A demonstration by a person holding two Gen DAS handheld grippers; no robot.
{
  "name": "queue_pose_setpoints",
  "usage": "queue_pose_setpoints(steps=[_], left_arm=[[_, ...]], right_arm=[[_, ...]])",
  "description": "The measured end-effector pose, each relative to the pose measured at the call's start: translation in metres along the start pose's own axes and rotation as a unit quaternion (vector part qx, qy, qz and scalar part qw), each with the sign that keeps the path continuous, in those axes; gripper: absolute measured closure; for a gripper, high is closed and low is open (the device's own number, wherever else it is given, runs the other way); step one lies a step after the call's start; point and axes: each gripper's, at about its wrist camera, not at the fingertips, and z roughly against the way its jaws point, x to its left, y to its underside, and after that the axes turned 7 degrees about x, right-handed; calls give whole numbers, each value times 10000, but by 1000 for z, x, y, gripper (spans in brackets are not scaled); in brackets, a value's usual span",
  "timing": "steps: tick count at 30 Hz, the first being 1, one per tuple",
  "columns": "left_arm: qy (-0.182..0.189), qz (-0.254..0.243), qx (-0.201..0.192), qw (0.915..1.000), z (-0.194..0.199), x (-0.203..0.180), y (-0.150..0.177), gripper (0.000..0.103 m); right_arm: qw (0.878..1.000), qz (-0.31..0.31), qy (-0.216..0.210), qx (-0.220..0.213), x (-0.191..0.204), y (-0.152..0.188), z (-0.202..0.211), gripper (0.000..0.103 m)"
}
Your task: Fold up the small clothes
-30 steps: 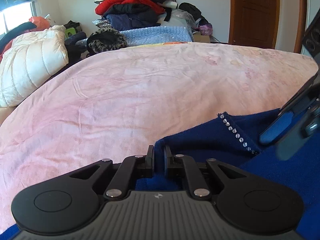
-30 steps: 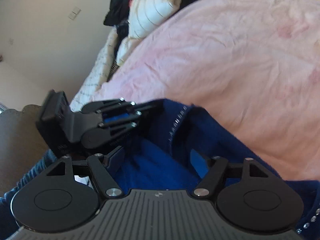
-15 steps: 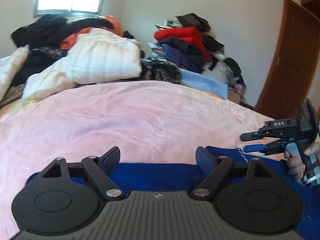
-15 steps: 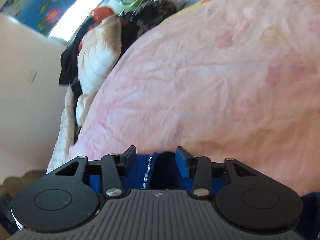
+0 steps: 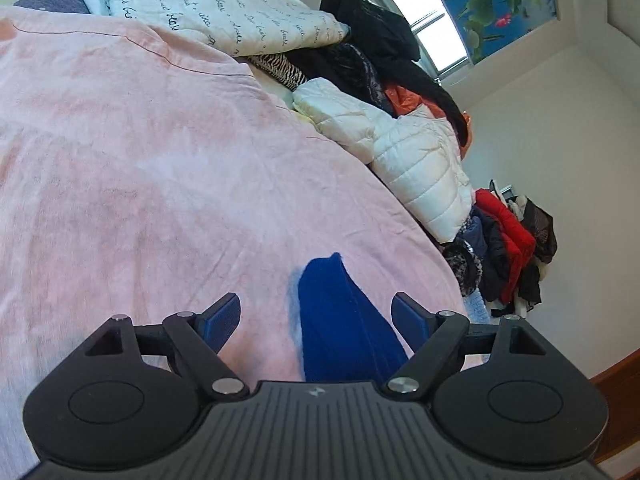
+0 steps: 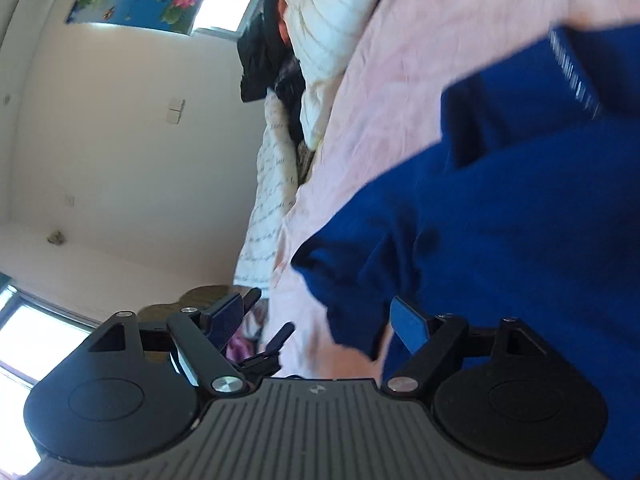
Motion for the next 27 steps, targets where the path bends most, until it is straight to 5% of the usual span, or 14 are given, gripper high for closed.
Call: queue_pose_setpoints(steps=[6, 10, 12, 16, 21, 24, 26, 27], left_arm=[[182, -290, 477, 9983, 7, 4, 25, 20], [325, -306, 606, 9972, 17, 17, 39, 20], [367, -343, 667, 9965, 19, 22, 43, 20], [417, -296, 815, 9954, 19, 29, 42, 20], [520, -345, 852, 9944, 21, 38, 37, 20], [545, -331, 896, 9939, 20, 41, 37, 20], [572, -336, 949, 9933, 20, 41, 36, 20], [594, -356, 957, 9930, 21, 40, 36, 20]], right_arm=[[9953, 548, 781, -159, 18, 8, -64, 38], [9922, 1057, 653, -85, 36, 2, -86, 38], [9845, 1498, 910, -2, 50, 0, -98, 38], [9617, 1935, 1861, 553, 52, -4, -118, 35], [9607, 1891, 1768, 1004, 41, 7, -104, 33], [9690, 1569, 1650, 961, 33, 8, -98, 53], [9683, 1527, 1760, 903, 31, 12, -94, 77], [9687, 1521, 1757, 871, 30, 16, -93, 78]])
